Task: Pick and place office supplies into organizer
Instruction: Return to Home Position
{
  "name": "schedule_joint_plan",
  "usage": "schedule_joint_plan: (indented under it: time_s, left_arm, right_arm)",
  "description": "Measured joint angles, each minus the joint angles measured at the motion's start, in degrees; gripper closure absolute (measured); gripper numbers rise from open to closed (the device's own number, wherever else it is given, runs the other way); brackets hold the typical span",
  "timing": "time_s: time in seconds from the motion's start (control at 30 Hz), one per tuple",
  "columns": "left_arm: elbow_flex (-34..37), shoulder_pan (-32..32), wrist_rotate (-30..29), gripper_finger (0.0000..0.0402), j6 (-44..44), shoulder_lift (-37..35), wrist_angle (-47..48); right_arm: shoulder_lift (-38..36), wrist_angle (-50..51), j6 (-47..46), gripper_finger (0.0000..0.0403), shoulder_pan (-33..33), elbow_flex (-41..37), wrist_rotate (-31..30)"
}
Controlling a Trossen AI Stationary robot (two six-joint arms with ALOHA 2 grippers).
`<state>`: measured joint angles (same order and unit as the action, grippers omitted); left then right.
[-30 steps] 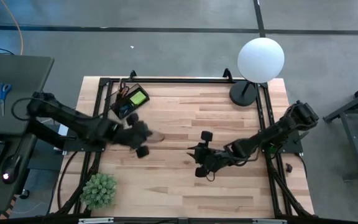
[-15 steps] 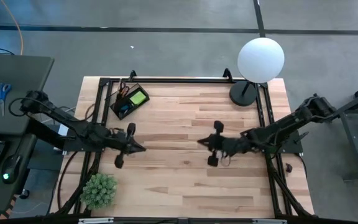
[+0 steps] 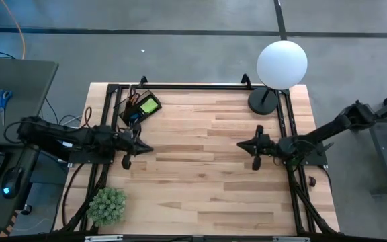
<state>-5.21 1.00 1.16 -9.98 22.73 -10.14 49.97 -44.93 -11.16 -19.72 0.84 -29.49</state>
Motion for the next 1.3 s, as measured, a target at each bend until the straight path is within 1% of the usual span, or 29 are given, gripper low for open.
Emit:
schedule_joint_plan:
  time_s: [0.07,0.1,0.17,0.2,0.27,0.33,0.47,0.63,0.7,0.8,0.9,0.93,0.97,1.1,1.13,1.3]
  left_arm:
    - [1.70,1.21,-1.26,0.0401,0.77,-0.74,-0.50]
    - [2.76,1.98,-2.91,0.0402,1.06,-1.31,-0.68]
    - [4.77,3.33,-7.60,0.0402,1.26,-2.47,-0.55]
    - [4.79,3.80,-9.98,0.0401,1.35,-3.32,1.84]
    - [4.77,4.55,-12.75,0.0401,1.61,-4.73,3.95]
    - [4.77,5.06,-11.59,0.0401,2.93,-6.80,4.38]
    - [4.66,5.02,-5.83,0.0401,5.16,-12.55,5.41]
    - [3.56,5.02,-4.57,0.0401,5.51,-19.90,11.48]
    - [1.75,5.02,-4.23,0.0401,5.68,-22.30,16.63]
    - [0.63,5.02,-5.13,0.0401,5.14,-22.31,21.60]
    - [0.66,5.02,-4.74,0.0401,4.85,-22.15,20.79]
    - [0.68,5.02,-4.68,0.0401,5.17,-22.18,20.42]
    - [0.73,5.02,-4.82,0.0401,5.71,-22.35,20.52]
    - [0.77,5.02,-5.57,0.0401,7.04,-22.30,20.47]
    - [0.77,5.02,-5.43,0.0401,7.04,-22.30,20.47]
    - [0.77,5.02,-4.62,0.0401,6.88,-22.30,20.56]
  right_arm:
    - [-2.81,4.32,-0.51,0.0402,-1.35,-0.24,-1.73]
    - [-4.04,6.71,-0.47,0.0401,-2.23,-0.27,-2.55]
    - [-5.25,7.56,-0.40,0.0401,-3.95,-0.31,-4.67]
    - [-5.90,7.82,-0.16,0.0402,-4.88,-0.31,-5.91]
    - [-6.58,7.48,1.06,0.0402,-6.57,-0.31,-7.93]
    - [-7.42,7.40,2.37,0.0400,-8.04,-0.31,-9.14]
    - [-9.30,7.40,4.01,0.0399,-9.83,-0.31,-9.49]
    - [-12.00,7.47,6.75,0.0402,-10.93,-0.33,-9.55]
    - [-13.45,8.19,7.38,0.0401,-10.91,-0.33,-9.58]
    - [-16.03,11.29,8.26,0.0401,-10.73,-0.33,-9.63]
    - [-18.62,13.68,10.15,0.0402,-9.55,-0.33,-10.28]
    - [-19.45,13.83,11.09,0.0402,-8.71,-0.33,-9.72]
    - [-20.22,13.78,12.12,0.0402,-7.53,-0.33,-7.65]
    - [-23.21,13.71,14.47,0.0402,-0.84,-0.33,7.02]
    - [-23.76,14.35,14.72,0.0402,1.01,-0.33,9.04]
    - [-26.31,21.25,13.25,0.0402,8.45,-0.33,11.94]
